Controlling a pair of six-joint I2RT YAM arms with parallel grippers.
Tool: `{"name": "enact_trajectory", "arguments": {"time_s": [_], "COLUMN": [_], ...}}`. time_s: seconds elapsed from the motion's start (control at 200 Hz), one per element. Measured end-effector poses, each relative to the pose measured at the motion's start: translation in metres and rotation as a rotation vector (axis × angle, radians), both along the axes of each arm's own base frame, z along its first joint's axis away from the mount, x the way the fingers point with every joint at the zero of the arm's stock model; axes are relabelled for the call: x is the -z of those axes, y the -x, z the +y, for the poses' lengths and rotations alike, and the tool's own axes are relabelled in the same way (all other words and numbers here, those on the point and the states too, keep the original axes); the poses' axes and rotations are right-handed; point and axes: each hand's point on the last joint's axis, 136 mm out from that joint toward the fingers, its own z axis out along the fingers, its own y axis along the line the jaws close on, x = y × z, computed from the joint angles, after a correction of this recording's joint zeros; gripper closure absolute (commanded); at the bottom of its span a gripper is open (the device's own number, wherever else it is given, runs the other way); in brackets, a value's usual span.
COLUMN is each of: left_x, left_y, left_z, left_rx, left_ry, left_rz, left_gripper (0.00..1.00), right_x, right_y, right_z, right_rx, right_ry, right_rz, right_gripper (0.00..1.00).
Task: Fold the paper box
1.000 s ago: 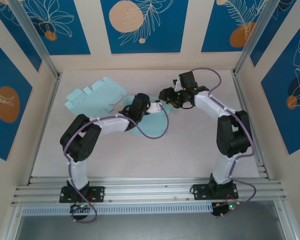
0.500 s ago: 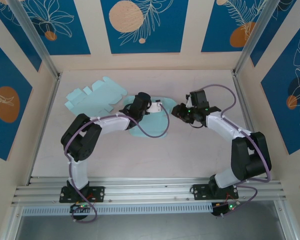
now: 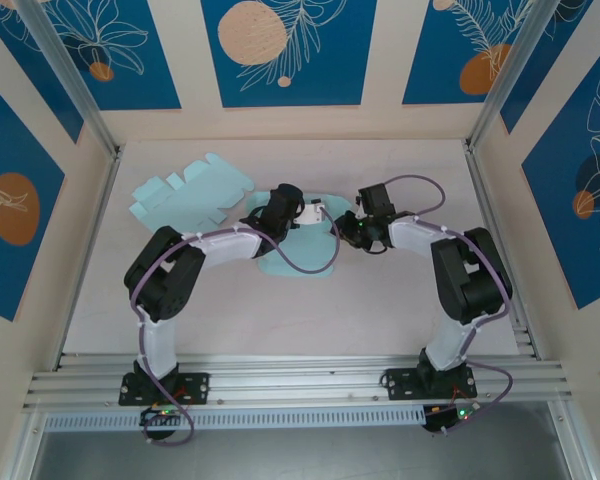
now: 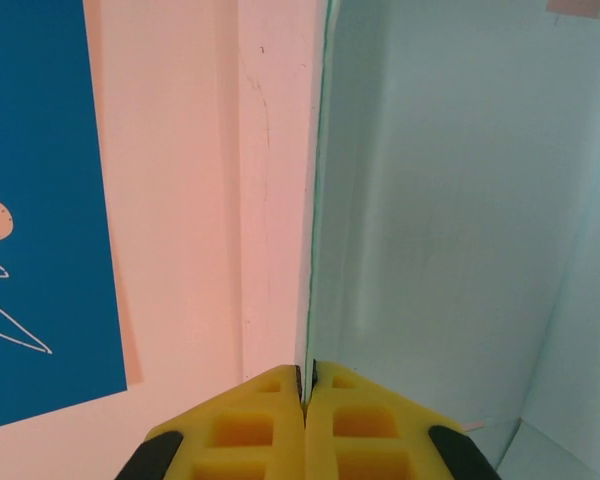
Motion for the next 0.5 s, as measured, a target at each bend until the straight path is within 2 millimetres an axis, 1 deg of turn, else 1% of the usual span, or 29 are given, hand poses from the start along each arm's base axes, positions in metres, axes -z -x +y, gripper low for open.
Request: {"name": "enact_trajectory", "arguments": {"time_s": [0.105,0.21,0.245,0.27,0.315,0.375,0.5], "left_x": [0.0,0.0,0.0,0.0,0.0,0.0,0.0], "left_y": [0.0,-0.001,-0.001,-0.001,-0.001,-0.001,-0.001], "left_z": [0.001,0.002,0.002,0.002,0.002,0.002,0.002], "left_rx": [-0.004,-0.009,-0.009,-0.01,-0.01,-0.01,-0.011], "left_ry": [-0.002,-0.004,-0.003,-0.003,-0.002,-0.002,-0.002], "left_rz": [-0.002,-0.003,-0.003,-0.002,-0.002,-0.002,-0.002], "left_gripper": [1.0,1.0,1.0,1.0,1.0,1.0,1.0], "right_x": [0.003,0.007,0.009,0.011,0.013,0.016,0.017], "right_y": [-0.012,-0.019,-0.02,-0.02,-0.02,-0.02,-0.02], "right_z": [0.003,0.003,0.002,0.002,0.001,-0.001,-0.001], "right_rx": [0.007,0.018,0.021,0.022,0.027,0.039,0.045], "right_ry": [0.013,0.03,0.036,0.04,0.049,0.064,0.082], "right_rz": [-0.01,-0.012,-0.01,-0.007,-0.003,0.002,-0.004], "right_gripper": [0.66,0.65,0.65,0.62,0.61,0.56,0.55]}}
